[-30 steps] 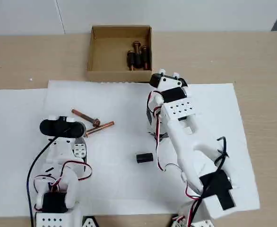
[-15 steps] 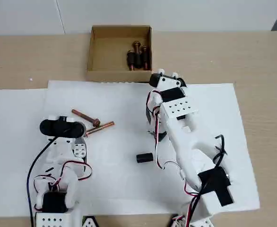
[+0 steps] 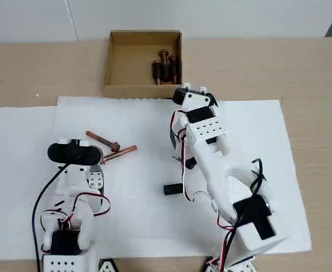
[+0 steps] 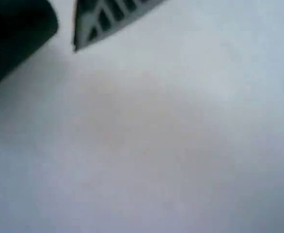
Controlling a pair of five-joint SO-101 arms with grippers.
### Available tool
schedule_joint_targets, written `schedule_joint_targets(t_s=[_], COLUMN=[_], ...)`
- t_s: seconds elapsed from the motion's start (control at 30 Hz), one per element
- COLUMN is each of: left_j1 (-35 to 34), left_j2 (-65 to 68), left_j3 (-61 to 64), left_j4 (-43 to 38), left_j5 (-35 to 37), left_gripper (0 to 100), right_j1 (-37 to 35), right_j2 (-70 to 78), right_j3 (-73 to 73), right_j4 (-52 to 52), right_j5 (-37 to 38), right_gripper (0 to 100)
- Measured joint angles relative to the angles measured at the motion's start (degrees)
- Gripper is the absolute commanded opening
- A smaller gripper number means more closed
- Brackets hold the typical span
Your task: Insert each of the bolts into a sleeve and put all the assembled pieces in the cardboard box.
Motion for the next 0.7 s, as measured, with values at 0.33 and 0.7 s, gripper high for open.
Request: schedule_joint_targets(t_s=[0.33,0.7], left_j1=[0.0,0.0], left_j2=[0.0,0.0], left_j3=[0.0,0.0], left_j4=[0.0,0.0], left_j5=[0.0,0.0], left_gripper=[1,1], right_j1=[0.62,1.49], right_j2=[1.41,5.19], right_j3=[0.0,-0.09], right_j4=[-1.41,-3.78], right_j5=[0.0,0.09], right_gripper=[15.8,0.7])
